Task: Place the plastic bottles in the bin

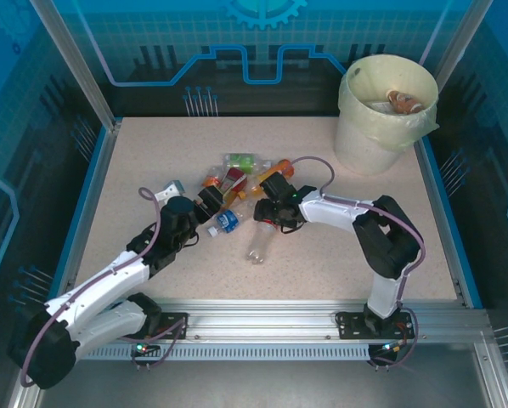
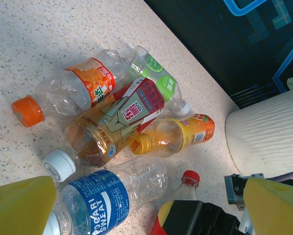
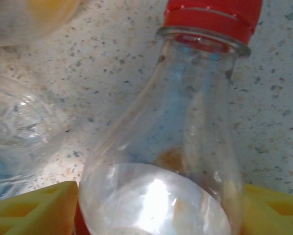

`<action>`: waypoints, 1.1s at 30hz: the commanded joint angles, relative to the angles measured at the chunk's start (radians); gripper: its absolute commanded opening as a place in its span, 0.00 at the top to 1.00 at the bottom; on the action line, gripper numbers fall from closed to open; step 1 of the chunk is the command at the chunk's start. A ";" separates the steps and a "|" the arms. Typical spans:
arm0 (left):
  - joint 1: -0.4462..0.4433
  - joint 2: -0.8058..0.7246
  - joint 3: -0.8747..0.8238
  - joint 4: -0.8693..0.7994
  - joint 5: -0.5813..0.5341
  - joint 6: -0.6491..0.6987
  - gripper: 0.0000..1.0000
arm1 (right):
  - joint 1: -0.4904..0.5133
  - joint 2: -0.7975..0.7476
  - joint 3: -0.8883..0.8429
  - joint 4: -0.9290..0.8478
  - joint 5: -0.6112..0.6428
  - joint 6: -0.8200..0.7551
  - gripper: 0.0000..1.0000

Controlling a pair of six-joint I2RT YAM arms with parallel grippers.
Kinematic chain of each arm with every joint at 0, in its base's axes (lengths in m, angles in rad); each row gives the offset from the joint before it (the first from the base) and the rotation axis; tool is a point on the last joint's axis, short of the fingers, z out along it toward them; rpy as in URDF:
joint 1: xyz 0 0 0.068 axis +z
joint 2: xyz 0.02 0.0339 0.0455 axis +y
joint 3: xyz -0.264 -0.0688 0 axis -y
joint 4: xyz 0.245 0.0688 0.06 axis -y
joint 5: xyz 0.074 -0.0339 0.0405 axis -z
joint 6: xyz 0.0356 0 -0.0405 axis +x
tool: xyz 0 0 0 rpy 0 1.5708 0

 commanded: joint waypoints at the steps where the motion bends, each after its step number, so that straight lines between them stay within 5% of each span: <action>1: 0.013 0.014 0.021 -0.017 0.001 0.000 0.01 | -0.018 0.038 0.040 -0.043 0.031 -0.019 0.22; 6: 0.013 0.023 0.026 -0.018 0.008 -0.002 0.01 | -0.046 0.055 0.045 -0.039 0.027 0.003 0.21; 14: 0.014 0.030 0.028 -0.019 0.009 -0.006 0.01 | -0.079 0.017 0.008 0.006 -0.049 -0.012 0.38; 20: 0.014 0.030 0.028 0.008 0.022 0.004 0.01 | -0.087 -0.108 -0.036 0.041 -0.013 -0.043 0.46; 33: 0.013 0.122 0.055 0.216 0.231 0.108 0.01 | -0.136 -0.412 -0.095 0.195 0.093 -0.178 0.54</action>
